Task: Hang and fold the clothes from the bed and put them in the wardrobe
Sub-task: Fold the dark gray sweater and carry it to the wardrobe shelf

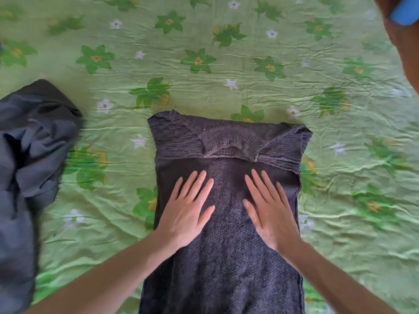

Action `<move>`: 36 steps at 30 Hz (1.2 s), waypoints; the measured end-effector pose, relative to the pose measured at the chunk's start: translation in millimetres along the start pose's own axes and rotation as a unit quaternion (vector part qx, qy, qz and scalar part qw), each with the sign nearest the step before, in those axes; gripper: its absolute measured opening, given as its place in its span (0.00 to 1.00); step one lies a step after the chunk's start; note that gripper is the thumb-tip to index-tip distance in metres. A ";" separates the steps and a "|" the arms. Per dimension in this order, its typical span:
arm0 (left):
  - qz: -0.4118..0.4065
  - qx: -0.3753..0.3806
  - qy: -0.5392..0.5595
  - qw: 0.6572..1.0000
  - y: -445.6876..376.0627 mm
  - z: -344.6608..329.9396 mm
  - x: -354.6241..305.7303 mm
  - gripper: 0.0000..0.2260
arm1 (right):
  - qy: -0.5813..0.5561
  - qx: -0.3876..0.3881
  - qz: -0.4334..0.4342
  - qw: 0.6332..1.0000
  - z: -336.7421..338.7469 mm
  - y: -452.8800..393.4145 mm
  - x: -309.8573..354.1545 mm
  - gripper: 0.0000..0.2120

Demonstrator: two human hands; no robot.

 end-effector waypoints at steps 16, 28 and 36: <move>0.085 -0.007 0.032 0.996 112.2 -39.1 -11.9 0.28 | 0.000 -0.032 -0.073 0.997 -54.4 135.7 15.0 0.29; 0.434 -0.038 0.170 0.884 322.1 -58.8 40.9 0.25 | -0.220 -0.164 -0.358 0.893 -60.4 333.5 31.6 0.32; 0.480 0.076 0.432 0.760 371.1 -69.9 48.9 0.11 | -0.434 -0.082 -0.426 0.790 -62.4 381.1 53.8 0.08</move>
Point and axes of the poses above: each hand's wrist, its own y-axis away from the middle knuckle, its own z-axis out of the back of the hand, x = y × z, the point moved 10 cm from there along -y, towards the middle knuckle, and after that the axes turned 10 degrees about z, right-handed, at the moved point
